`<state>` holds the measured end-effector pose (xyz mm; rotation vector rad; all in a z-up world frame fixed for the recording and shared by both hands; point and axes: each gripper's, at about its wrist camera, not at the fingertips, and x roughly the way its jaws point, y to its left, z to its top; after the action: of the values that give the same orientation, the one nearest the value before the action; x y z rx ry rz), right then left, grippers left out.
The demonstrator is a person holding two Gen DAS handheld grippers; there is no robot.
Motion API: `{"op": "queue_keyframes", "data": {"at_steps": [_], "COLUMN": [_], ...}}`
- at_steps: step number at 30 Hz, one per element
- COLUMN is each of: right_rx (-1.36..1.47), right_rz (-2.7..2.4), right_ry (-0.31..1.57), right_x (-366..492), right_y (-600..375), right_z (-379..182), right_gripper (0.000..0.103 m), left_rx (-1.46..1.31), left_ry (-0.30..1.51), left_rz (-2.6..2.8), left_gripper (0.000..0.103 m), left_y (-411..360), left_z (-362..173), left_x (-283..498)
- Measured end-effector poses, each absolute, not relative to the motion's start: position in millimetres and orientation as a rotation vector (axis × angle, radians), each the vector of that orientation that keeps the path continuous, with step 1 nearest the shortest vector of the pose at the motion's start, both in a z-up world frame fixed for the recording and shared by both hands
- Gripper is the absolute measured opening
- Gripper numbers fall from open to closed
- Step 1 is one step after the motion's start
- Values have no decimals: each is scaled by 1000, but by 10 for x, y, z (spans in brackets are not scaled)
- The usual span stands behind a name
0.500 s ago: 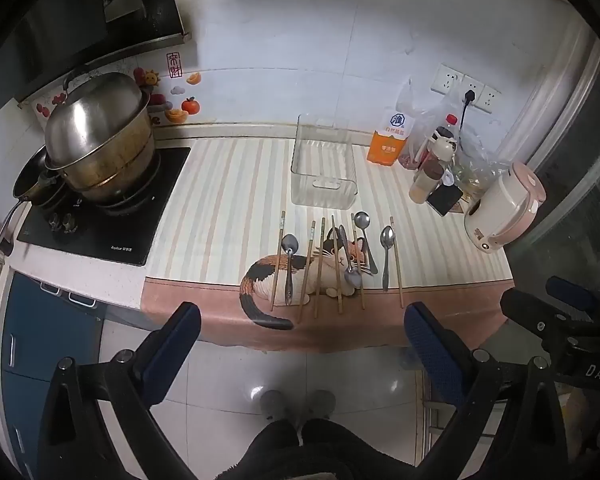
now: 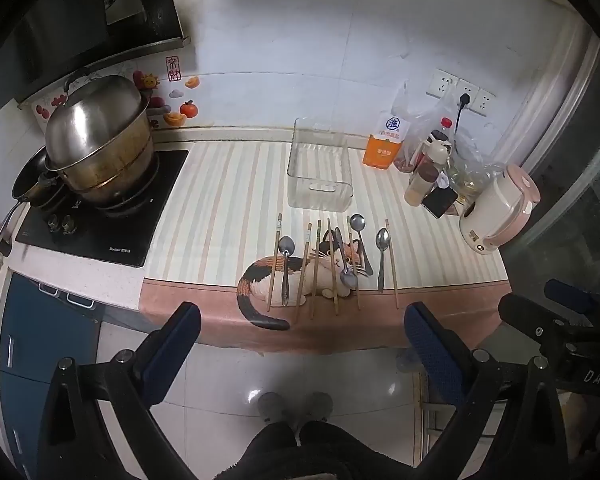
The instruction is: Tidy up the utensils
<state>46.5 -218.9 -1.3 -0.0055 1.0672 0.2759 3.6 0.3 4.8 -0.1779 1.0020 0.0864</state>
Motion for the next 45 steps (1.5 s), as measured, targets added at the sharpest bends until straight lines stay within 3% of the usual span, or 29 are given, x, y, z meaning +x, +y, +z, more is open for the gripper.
{"op": "queue_keyframes", "data": {"at_steps": [45], "right_rx": [-6], "right_rz": [308], "right_ry": [1059], "right_x": [427], "right_y": [-2168], "right_z": [65], "right_gripper": [103], "left_rx": [-199], "left_ry": [984], "left_rz": [82], "left_gripper": [103], "left_y": [-80], "left_z": [159], "left_x": [-55]}}
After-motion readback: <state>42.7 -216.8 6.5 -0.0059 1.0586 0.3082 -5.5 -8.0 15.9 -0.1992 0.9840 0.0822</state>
